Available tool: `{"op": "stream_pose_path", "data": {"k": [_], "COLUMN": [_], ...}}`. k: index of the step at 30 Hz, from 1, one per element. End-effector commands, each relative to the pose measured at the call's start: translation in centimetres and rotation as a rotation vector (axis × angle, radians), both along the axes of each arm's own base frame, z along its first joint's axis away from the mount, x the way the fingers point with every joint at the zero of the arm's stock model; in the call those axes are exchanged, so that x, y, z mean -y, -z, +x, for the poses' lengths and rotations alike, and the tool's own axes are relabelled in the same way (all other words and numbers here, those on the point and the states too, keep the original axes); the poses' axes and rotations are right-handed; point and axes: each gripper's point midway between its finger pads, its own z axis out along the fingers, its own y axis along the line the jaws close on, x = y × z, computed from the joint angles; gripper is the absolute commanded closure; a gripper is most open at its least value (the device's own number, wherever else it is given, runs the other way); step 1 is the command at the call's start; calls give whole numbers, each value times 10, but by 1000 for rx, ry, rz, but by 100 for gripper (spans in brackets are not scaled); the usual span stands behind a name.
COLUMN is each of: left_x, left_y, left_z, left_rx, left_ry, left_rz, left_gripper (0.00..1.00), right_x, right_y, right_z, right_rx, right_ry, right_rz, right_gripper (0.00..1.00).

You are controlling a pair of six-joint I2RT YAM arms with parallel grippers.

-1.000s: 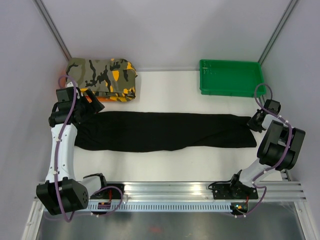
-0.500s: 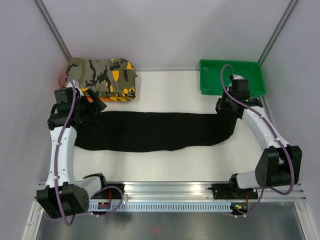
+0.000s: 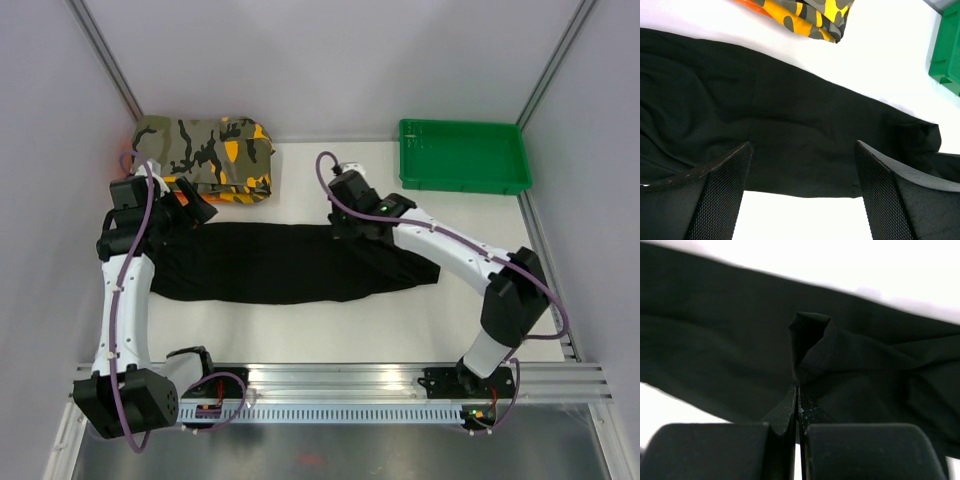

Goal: Fold and stack the trousers
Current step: Fold the trousers

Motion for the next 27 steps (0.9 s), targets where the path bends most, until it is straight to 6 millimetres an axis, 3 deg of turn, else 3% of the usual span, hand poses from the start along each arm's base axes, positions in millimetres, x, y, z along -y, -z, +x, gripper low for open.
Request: {"op": "stream_pose_path", "data": {"k": [1,2,3,5,8,20,23,27], "left_x": [2,2,0,-2,-5,-14,-24,-29], "left_y": [-7,-6,-7,-3,-2,6,5,1], "left_z": [0,-1,-2,-5,-9,-16,-21,-26], "left_rx": [44,45,49,45,46,22,15,21], "left_ry": [12,8,-3,-13,-34,-84,-137,-173], "left_rz": [7,10,16,23,39,65,98,119], "left_gripper": [12,11,11,11,9,8,7,4], "right_x": [-36,-47,-52,-65,-79,-143,-155,-157], "right_y": [-13,-21,-12,-17,-6,3,24,47], "right_z": [13,14,17,22,26,8,6,-1], "right_rx": [42,54,46,57,46,40,18,-8], "right_ry": [81,72,80,81,83,-61,-88,-99], "right_rz": [79,90,70,94,123,283,238,191], "right_gripper": [100,100,100,100,100,100,100,100]}}
